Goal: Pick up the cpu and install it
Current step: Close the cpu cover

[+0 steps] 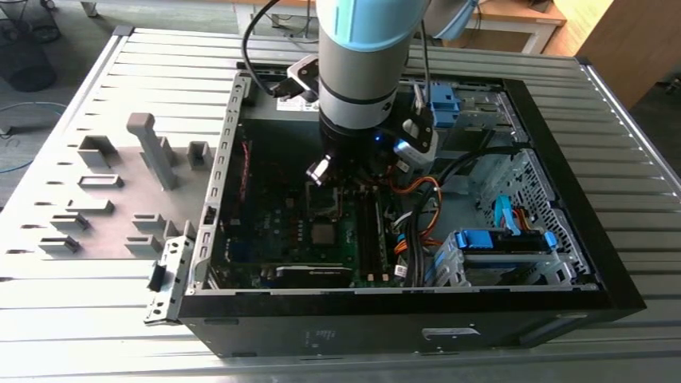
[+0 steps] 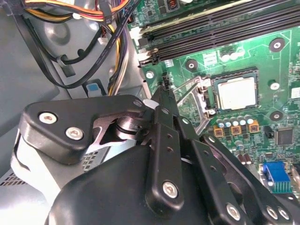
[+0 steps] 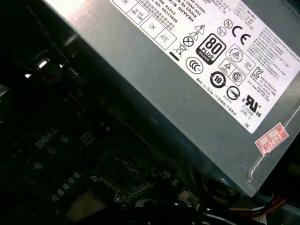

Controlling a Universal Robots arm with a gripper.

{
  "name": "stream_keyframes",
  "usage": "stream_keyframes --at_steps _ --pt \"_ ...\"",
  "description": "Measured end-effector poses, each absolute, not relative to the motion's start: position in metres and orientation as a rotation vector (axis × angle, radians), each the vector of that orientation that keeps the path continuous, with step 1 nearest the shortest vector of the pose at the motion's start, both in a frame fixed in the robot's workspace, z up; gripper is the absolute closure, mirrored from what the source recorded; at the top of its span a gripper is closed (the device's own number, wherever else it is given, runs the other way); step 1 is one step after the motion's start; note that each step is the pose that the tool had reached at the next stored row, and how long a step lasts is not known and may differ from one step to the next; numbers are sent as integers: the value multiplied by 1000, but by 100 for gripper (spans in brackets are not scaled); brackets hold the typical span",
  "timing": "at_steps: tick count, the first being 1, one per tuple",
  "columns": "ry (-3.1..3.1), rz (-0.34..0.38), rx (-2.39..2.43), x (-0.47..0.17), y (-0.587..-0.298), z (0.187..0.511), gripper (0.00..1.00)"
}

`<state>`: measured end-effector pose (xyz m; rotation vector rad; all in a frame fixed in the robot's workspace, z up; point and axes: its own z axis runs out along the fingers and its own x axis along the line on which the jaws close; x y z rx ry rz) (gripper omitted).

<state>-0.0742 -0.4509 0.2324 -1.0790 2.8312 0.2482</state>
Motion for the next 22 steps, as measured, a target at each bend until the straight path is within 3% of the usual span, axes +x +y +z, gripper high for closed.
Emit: stream_keyframes --at_steps 22 --pt "2831 248 -1079 -74 -474 240 89"
